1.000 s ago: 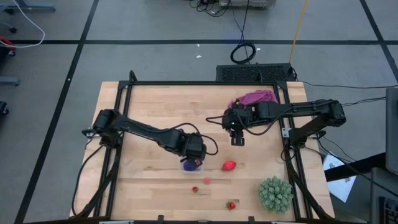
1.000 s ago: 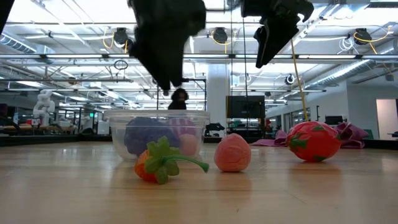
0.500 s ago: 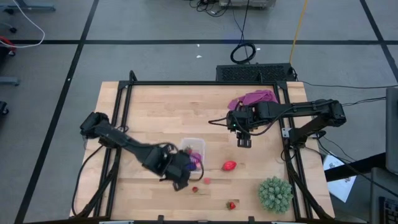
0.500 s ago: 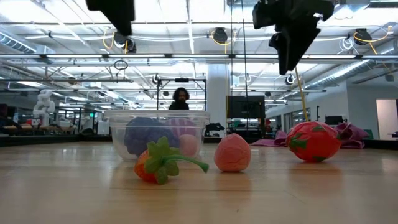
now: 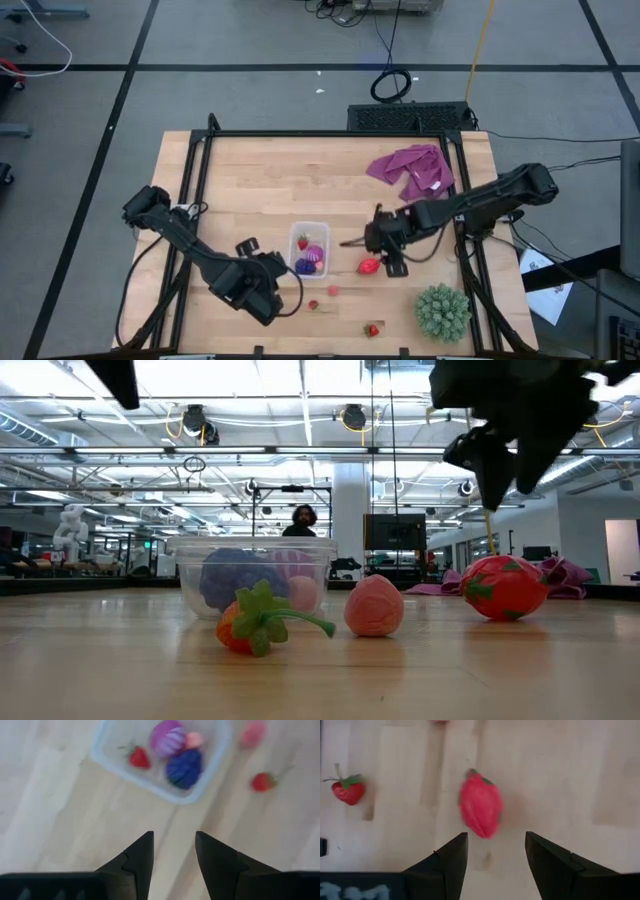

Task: Pick and placing Produce into tupperware
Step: Put the pink dragon fruit into the transparent bin

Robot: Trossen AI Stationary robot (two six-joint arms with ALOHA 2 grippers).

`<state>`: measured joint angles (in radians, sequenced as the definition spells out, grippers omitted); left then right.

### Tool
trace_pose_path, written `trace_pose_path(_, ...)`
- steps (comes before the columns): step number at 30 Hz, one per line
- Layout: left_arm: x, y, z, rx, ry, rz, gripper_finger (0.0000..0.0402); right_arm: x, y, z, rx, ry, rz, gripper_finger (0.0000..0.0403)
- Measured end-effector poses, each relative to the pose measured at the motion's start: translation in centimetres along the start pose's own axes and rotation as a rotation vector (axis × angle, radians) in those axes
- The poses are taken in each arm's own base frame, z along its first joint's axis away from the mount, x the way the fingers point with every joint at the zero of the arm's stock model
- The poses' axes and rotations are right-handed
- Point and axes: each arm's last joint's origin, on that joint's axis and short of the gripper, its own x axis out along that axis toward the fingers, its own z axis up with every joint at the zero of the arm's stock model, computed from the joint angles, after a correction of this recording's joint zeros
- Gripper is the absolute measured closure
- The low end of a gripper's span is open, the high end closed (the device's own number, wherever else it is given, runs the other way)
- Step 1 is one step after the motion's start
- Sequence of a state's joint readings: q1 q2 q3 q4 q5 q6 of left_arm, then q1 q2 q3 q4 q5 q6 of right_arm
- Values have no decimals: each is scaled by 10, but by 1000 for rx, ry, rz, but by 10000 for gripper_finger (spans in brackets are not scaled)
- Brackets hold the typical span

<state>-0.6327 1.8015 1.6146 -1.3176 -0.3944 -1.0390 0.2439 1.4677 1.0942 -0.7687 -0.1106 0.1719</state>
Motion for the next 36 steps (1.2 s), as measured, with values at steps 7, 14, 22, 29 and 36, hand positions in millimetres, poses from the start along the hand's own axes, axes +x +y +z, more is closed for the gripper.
trace_pose_path(7,1,18,-4,-17,74,156,254,18,15,-3,-70,-108,44,213)
trace_pose_path(14,-1,24,-6,-11,73,227,254,29,14,-6,-77,-163,55,213)
trace_pose_path(22,0,26,-3,7,62,239,254,41,1,-15,32,-168,44,213)
trace_pose_path(29,2,29,1,-9,68,244,254,41,-4,-13,42,-186,39,210)
trace_pose_path(36,2,30,1,-4,73,242,254,41,-4,-13,74,-188,44,172)
